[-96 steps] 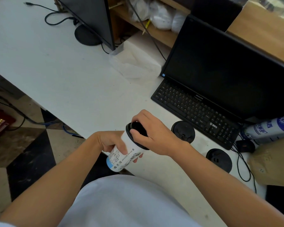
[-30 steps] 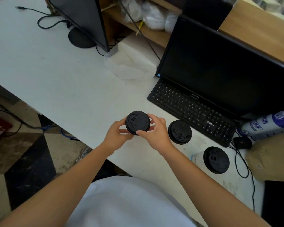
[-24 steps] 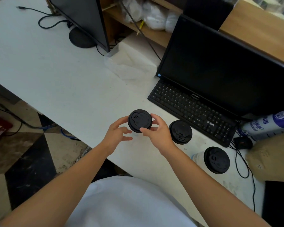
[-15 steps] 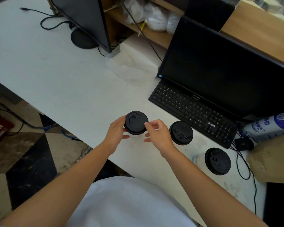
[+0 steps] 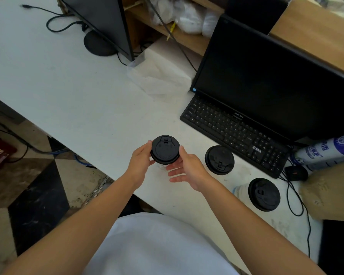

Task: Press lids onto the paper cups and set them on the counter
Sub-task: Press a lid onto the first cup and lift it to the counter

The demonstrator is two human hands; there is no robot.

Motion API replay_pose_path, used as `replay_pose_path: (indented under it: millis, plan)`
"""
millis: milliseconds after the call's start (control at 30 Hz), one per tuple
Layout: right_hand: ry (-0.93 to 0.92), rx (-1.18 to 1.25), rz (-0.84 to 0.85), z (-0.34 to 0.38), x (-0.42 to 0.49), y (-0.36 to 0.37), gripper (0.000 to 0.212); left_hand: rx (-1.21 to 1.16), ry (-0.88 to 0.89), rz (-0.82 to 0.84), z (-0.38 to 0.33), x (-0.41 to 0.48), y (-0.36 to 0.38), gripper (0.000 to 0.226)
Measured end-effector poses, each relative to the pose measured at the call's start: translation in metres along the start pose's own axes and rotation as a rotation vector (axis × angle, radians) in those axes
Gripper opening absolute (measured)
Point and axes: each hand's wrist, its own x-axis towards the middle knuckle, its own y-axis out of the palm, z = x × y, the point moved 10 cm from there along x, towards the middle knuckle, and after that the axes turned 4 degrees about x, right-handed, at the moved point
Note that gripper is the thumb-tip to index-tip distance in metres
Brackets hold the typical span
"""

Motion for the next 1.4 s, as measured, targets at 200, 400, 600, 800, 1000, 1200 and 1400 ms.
replay_pose_path:
  millis: [200, 400, 600, 800, 1000, 1200, 1400]
  plan:
    - [0.025, -0.04, -0.008, -0.003, 0.003, -0.004, 0.066, -0.001, -0.019, 0.005, 0.005, 0.0, 0.006, 0.041]
    - [0.051, -0.068, 0.026, -0.006, 0.002, -0.009, 0.058, 0.036, 0.072, -0.032, 0.001, -0.005, 0.011, 0.04]
    - [0.043, -0.065, 0.016, -0.009, 0.004, -0.004, 0.063, 0.145, 0.185, -0.108, 0.001, -0.005, 0.008, 0.041]
    - [0.033, -0.095, 0.015, -0.008, 0.006, -0.006, 0.062, 0.282, 0.262, -0.147, -0.005, -0.007, 0.005, 0.039]
    - [0.011, -0.121, -0.018, -0.008, 0.008, -0.008, 0.061, 0.358, 0.278, -0.154, -0.01, -0.007, 0.003, 0.039]
    - [-0.067, -0.164, -0.086, -0.005, 0.011, -0.01, 0.057, 0.525, 0.401, -0.141, -0.023, -0.008, 0.0, 0.037]
    - [-0.254, -0.374, -0.236, 0.008, 0.007, -0.018, 0.052, 0.601, 0.465, -0.085, -0.032, -0.007, 0.001, 0.036]
